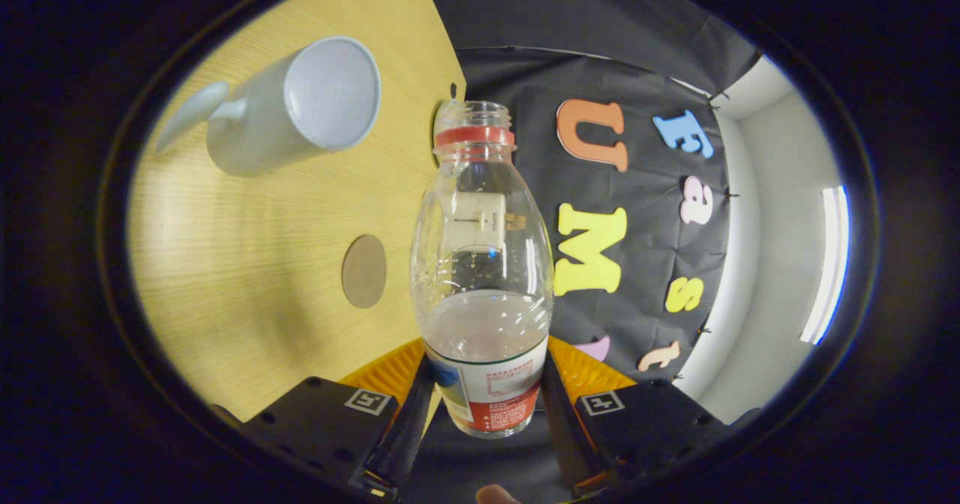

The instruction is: Take the bottle from table, then pour the juice into the cup, finally place the bottle on the coaster

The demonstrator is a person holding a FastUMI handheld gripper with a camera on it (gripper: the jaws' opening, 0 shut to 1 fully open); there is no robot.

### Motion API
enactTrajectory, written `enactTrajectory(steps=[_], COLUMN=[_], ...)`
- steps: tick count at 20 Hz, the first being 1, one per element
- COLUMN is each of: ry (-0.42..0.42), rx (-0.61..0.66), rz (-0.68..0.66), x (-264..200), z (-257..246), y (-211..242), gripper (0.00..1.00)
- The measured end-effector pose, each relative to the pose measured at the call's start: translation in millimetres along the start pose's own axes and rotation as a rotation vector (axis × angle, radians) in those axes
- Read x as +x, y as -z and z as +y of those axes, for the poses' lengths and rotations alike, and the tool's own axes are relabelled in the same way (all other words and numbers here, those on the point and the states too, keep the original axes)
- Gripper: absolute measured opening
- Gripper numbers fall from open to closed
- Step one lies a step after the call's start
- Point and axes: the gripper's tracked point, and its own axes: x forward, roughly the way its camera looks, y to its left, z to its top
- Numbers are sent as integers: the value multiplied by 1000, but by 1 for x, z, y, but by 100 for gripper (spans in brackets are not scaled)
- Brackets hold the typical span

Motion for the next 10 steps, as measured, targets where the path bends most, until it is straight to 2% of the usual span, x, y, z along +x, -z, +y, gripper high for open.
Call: enactTrajectory(steps=[10], ry=[29], rx=[-77], rz=[-12], x=[-7], z=[-16], y=[-11], gripper=[77])
